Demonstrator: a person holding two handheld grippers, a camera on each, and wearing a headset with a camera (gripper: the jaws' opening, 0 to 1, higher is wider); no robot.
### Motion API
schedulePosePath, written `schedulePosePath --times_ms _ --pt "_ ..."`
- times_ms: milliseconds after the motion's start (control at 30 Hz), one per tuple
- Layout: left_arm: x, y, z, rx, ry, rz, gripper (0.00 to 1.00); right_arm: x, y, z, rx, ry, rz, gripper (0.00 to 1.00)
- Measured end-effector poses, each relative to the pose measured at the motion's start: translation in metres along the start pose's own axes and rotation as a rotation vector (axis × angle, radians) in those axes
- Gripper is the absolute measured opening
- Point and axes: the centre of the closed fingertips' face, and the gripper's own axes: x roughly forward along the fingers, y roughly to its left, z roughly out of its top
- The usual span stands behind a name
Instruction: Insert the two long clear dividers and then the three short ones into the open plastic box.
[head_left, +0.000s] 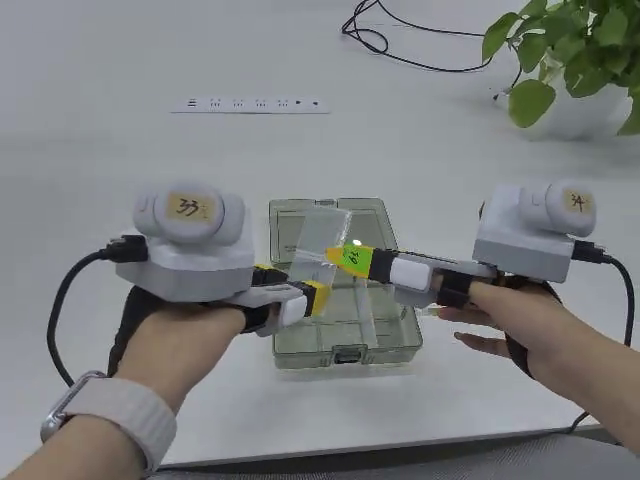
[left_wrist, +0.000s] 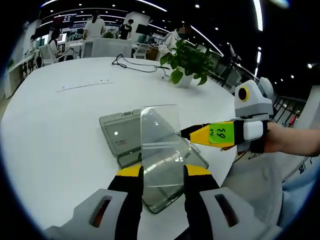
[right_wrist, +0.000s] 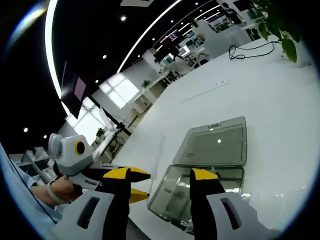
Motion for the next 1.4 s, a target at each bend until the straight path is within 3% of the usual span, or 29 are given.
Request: schedulePosePath --times_ms 367,800,1000,1133,1400 --pt "0.004 -0.004 -0.005 0.005 0.012 -0.017 0.3 0.009 -0.001 -0.002 0.086 0.027 -0.009 0.23" --pt "0.004 -0.005 -0.005 -0.006 0.001 -0.017 0.3 0.014 -0.002 -0.005 0.057 0.064 -0.011 0.05" --pt "0.004 -0.005 -0.006 -0.022 -0.002 -0.019 0.3 0.015 0.002 -0.006 0.054 0.082 -0.003 0.03" --pt "0.005 -0.004 -0.006 -0.044 -0.011 -0.017 0.3 0.016 0.007 -0.006 0.01 0.092 -0.003 0.03" --pt "0.005 -0.005 -0.007 -0.133 -0.038 -0.037 0.3 0.018 0.005 -0.004 -0.017 0.088 0.0 0.03"
